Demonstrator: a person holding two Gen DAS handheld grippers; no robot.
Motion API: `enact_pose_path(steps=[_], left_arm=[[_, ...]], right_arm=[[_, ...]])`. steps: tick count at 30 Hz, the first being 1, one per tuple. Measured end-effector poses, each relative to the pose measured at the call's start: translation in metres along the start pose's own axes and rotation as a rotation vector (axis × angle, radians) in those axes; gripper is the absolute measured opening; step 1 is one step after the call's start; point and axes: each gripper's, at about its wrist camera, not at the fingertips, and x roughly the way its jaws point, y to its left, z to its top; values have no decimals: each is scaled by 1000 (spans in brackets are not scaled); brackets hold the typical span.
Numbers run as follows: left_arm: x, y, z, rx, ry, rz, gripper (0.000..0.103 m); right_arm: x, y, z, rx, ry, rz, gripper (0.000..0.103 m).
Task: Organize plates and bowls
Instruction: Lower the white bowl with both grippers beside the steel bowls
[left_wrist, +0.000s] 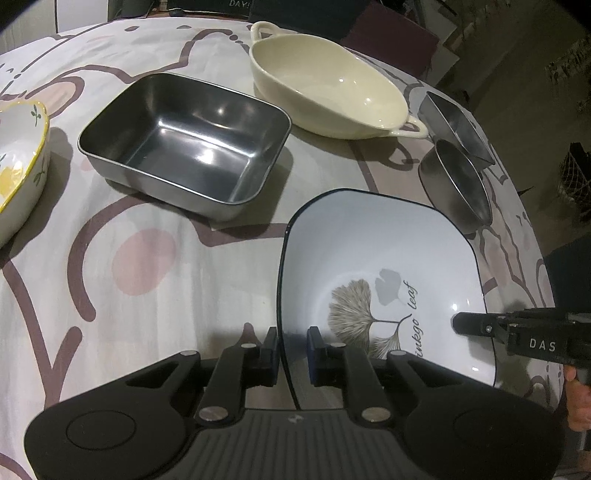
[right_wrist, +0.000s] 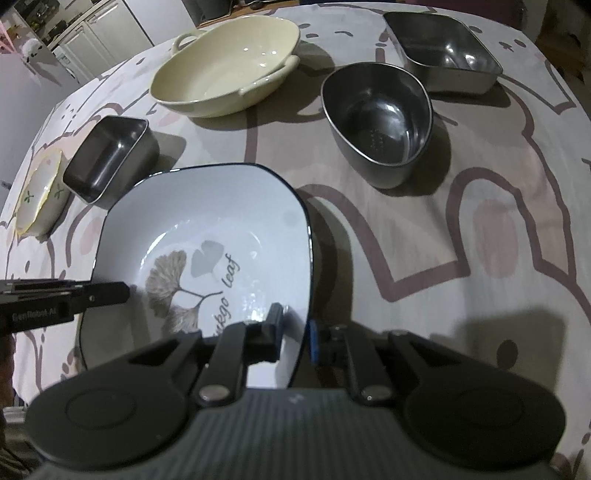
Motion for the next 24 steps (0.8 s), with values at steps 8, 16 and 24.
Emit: enact_pose_path(steps=[8,16,24], left_arm=[[1,-1,1,11,0,2,16],[0,1,0,18,4,-13,16],[-4,4,-5,25,2,-21,17]], right_arm=[[1,2,0,-6,4,-5,19],[2,5,0,-14,0,-14,19],[1,8,-3,-43,-15,-35,21]])
